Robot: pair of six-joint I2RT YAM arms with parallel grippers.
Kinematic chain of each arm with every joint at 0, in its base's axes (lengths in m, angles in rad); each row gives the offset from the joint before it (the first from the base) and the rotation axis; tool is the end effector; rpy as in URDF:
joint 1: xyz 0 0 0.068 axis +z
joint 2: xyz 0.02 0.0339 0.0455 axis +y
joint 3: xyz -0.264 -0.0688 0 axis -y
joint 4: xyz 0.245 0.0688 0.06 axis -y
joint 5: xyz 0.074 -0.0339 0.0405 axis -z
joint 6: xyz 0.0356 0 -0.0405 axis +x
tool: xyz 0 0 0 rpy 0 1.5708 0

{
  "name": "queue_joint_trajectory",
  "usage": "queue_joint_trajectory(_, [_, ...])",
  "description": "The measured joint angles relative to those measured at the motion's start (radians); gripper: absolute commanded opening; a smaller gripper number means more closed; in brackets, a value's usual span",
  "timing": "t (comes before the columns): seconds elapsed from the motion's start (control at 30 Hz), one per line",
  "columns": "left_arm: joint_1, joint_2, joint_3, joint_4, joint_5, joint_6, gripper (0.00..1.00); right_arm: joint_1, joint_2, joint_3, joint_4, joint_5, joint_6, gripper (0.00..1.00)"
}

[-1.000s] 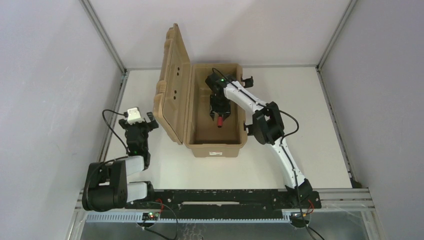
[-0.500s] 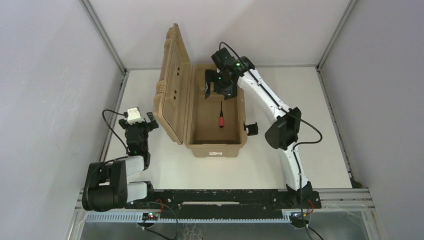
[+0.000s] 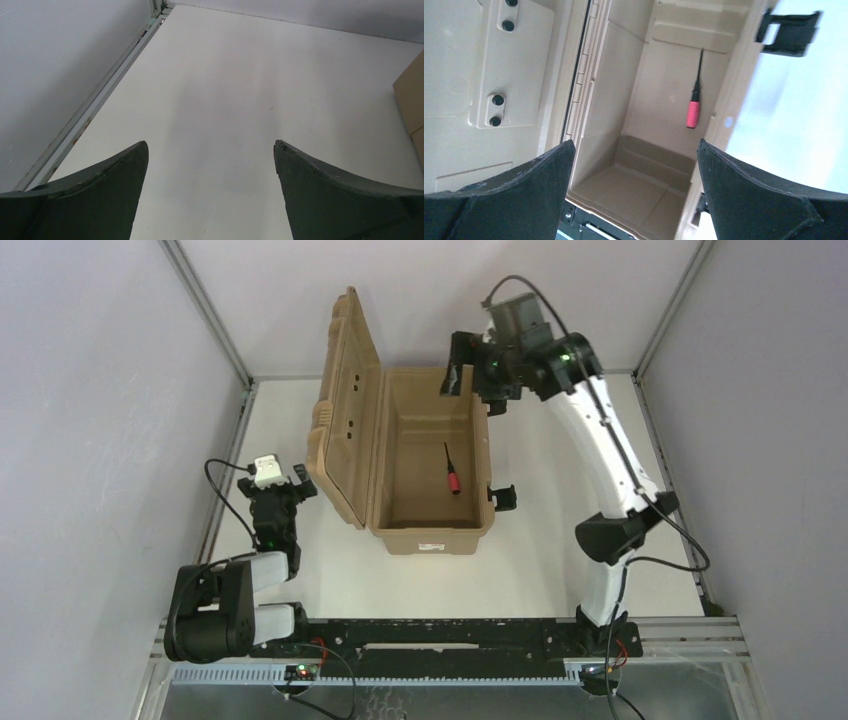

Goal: Put the screwdriver in the bin
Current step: Reset both arms

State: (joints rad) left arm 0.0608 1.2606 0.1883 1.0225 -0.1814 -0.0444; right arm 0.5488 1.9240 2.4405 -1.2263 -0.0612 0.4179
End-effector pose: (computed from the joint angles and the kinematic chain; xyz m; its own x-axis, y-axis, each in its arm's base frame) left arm 0.2173 0.0197 0.1730 -0.0390 -0.0461 -0.9982 -0.2416 0.9697 -0.0354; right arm 0.3212 0.1989 0.4630 -0.7355 0.0251 -0.6770 -0.2864 0.8941 0.3443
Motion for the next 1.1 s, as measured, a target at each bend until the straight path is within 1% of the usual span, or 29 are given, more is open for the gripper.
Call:
queue_joint_trajectory(0.13, [0.000, 0.000, 0.000, 0.000, 0.000, 0.000, 1.00, -0.057, -0.100, -0.051, 0.014, 0.000, -0.033, 1.00])
queue_joint_trajectory(0.27, [0.000, 0.000, 0.000, 0.000, 0.000, 0.000, 1.00, -0.119, -0.191, -0.143, 0.047, 0.007, -0.071, 1.00])
queue_joint_trajectory(0.53, [0.000, 0.000, 0.000, 0.000, 0.000, 0.000, 1.00, -0.255, -0.412, -0.486, 0.198, 0.001, -0.129, 1.00])
queue_joint_trajectory(0.73, [0.000, 0.000, 0.000, 0.000, 0.000, 0.000, 1.00, -0.332, -0.597, -0.776, 0.374, 0.005, -0.156, 1.00])
queue_joint_trajectory(0.93, [0.000, 0.000, 0.000, 0.000, 0.000, 0.000, 1.00, -0.364, -0.748, -1.025, 0.484, 0.054, -0.179, 1.00])
queue_joint_trajectory(1.1, [0.000, 0.000, 0.000, 0.000, 0.000, 0.000, 1.00, -0.364, -0.835, -1.154, 0.555, 0.100, -0.182, 1.00])
